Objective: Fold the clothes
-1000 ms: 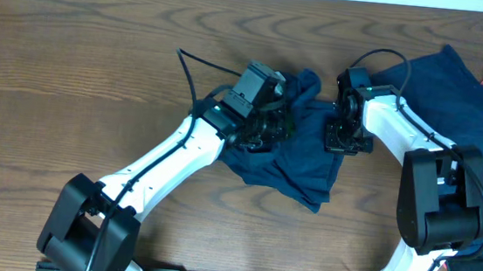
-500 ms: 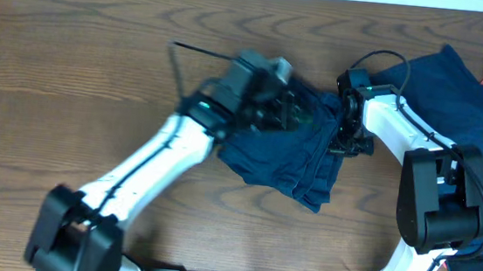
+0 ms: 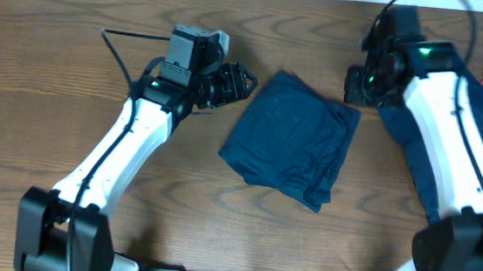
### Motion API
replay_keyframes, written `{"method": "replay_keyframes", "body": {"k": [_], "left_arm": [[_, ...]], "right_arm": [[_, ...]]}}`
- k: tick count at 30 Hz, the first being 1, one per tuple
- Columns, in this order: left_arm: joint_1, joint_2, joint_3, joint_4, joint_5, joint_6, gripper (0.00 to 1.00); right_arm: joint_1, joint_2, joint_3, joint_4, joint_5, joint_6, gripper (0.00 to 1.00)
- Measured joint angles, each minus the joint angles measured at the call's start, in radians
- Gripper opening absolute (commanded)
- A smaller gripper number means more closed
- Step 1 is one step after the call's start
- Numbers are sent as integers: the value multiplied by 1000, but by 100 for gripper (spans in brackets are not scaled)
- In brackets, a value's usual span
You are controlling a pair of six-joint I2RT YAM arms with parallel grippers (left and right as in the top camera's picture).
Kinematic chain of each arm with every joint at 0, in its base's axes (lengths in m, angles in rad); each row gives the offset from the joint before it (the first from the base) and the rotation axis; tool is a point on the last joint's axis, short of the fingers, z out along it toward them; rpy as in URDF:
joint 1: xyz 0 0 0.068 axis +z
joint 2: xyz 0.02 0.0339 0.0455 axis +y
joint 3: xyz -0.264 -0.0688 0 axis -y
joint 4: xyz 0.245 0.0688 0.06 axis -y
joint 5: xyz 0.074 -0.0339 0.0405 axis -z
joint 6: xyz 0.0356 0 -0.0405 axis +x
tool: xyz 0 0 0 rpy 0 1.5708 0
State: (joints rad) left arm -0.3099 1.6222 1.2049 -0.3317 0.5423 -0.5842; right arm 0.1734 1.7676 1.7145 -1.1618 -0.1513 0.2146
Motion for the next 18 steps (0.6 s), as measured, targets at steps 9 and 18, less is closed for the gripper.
{"method": "replay_keyframes", "body": {"k": [9, 18], "left_arm": [[-11, 128, 0, -66, 0, 17, 53], [-97, 243, 0, -141, 0, 56, 54]], "right_arm": [[0, 53, -16, 23, -154, -34, 2], [0, 286, -106, 19, -203, -42, 1]]}}
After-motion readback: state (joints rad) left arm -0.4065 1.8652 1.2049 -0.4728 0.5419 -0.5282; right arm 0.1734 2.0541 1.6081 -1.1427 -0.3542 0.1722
